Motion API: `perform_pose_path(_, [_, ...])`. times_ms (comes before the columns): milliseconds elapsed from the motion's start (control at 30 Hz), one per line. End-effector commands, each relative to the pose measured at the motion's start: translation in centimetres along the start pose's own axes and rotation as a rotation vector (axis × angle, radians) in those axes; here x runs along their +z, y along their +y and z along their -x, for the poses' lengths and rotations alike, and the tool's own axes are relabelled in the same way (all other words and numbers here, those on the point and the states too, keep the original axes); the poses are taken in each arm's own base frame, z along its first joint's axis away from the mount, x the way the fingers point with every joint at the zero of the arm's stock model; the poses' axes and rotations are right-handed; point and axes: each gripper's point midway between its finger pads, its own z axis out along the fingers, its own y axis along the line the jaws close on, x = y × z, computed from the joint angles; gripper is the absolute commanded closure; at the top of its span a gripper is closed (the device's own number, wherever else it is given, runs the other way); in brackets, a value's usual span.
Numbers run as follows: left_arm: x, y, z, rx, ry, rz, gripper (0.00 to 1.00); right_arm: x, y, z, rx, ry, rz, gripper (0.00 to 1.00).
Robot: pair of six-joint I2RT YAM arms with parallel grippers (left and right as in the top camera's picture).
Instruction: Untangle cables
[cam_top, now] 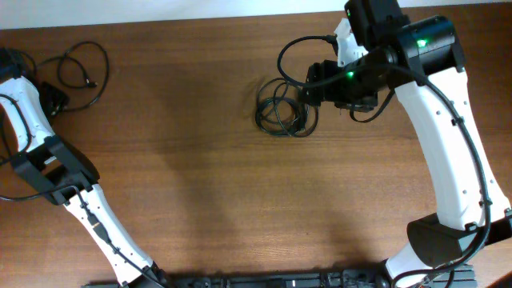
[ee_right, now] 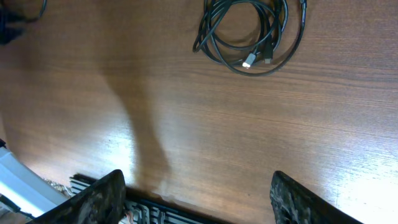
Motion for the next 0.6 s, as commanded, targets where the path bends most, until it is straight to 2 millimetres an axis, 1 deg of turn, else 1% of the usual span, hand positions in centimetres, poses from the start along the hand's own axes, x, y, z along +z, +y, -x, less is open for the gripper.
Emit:
perform_pose_path(0, [3.7,-1.7,-2.7,0.017,0.088,-0.040,0.87,0.3,0.0,-0.1,-0.016,0.007,-0.009,0.27])
perform_pose_path(33, [4.4,-2.9,-3.2,0.019,0.109,-0.094,0.94,0.3,0.0,-0.1,-0.015,0.007,-0.009,0.27])
perform_pose_path(67, [4.9,-3.7,-3.4,0.018,0.121,-0.135,0.98,0.3,0.0,-0.2,-0.015,0.009,-0.010,0.28])
perform_pose_path(100, [5.0,-4.6,-3.2,0.018,0.115,-0.182,1.00,0.3,0.0,-0.3,-0.013,0.013,-0.012,0.27])
perform_pose_path(133, [5.0,-5.3,-2.7,0.018,0.096,-0.218,1.00,0.3,-0.1,-0.4,-0.012,0.019,-0.014,0.27])
perform_pose_path(167, [4.5,-6.6,-1.7,0.021,0.066,-0.283,1.00,0.3,-0.2,-0.6,-0.009,0.026,-0.017,0.28])
perform_pose_path(233, [2.8,-8.9,0.2,0.019,0.015,-0.421,1.00,0.3,-0.2,-0.8,-0.007,0.033,-0.020,0.27])
perform_pose_path(267, [1.8,-9.4,1.1,0.023,-0.013,-0.454,1.00,0.3,-0.2,-0.8,-0.006,0.034,-0.020,0.27])
perform_pose_path(300, [0.8,-9.5,2.2,0.023,-0.050,-0.470,1.00,0.3,-0.3,-0.9,-0.005,0.038,-0.021,0.27])
perform_pose_path(367, [-2.1,-9.2,5.0,0.016,-0.137,-0.503,0.93,0.2,-0.4,-1.3,0.000,0.052,-0.027,0.27])
perform_pose_path(400, [-3.5,-8.8,6.0,0.010,-0.169,-0.513,0.92,0.2,-0.4,-1.3,0.000,0.053,-0.027,0.28])
perform_pose_path(433, [-5.0,-7.9,7.2,-0.004,-0.203,-0.515,0.68,0.2,-0.4,-1.3,0.000,0.052,-0.027,0.28])
perform_pose_path(467, [-6.1,-7.1,7.8,-0.014,-0.220,-0.514,0.41,0.2,-0.4,-1.3,0.000,0.053,-0.027,0.27])
perform_pose_path(500, [-7.1,-6.3,8.2,-0.025,-0.228,-0.512,0.00,0.2,-0.4,-1.3,0.000,0.052,-0.028,0.27])
perform_pose_path(567, [-8.6,-5.2,8.2,-0.028,-0.229,-0.504,0.01,0.3,-0.5,-0.8,-0.005,0.032,-0.036,0.27])
